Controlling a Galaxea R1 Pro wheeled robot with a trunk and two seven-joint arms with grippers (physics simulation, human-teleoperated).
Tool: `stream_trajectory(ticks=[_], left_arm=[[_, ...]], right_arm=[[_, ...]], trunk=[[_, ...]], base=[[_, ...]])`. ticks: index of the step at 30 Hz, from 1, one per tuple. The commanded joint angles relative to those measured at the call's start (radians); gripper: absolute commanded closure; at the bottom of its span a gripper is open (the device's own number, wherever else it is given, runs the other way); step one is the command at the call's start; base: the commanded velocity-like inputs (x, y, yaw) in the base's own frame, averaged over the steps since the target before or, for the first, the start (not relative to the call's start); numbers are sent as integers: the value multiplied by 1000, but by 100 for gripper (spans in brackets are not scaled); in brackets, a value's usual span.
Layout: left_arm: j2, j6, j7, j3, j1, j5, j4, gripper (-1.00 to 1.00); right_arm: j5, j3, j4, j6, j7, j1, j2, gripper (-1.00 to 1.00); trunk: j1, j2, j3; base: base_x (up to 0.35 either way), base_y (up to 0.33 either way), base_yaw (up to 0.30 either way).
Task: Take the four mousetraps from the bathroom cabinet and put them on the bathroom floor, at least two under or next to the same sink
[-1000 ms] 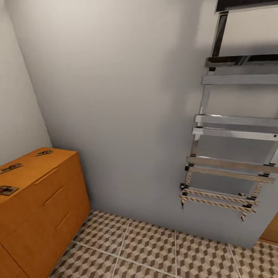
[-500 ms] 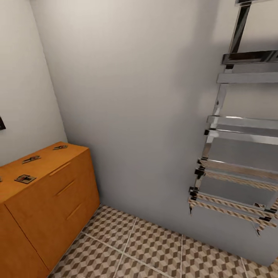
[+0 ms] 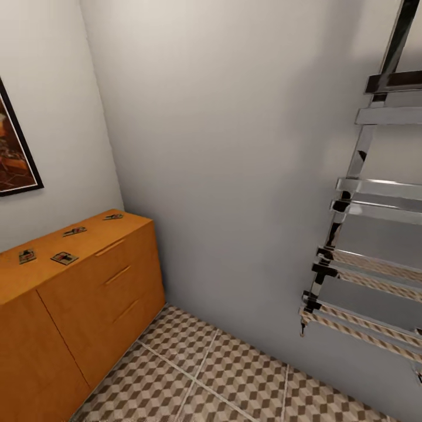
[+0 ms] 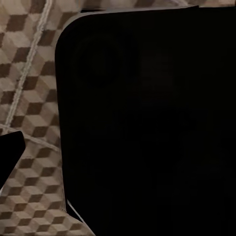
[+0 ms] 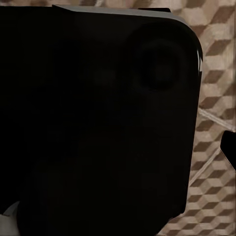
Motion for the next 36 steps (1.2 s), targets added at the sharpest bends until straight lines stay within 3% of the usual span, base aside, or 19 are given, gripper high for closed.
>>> stream_trajectory(ticks=[1, 28, 36], left_arm=[[0, -7, 0, 0, 0, 1, 0, -100], [0, -20, 0, 0, 0, 1, 1, -100], [0, -20, 0, 0, 0, 1, 1, -100]], right_arm=[[0, 0, 0, -3, -1, 0, 0, -100], [0, 0, 0, -7, -2, 0, -1, -100], [0, 0, 1, -71, -2, 0, 0, -100]], trunk=[[0, 0, -1], [0, 0, -11], [0, 0, -11]], base=[[0, -24, 245], [0, -2, 237], [0, 0, 130]])
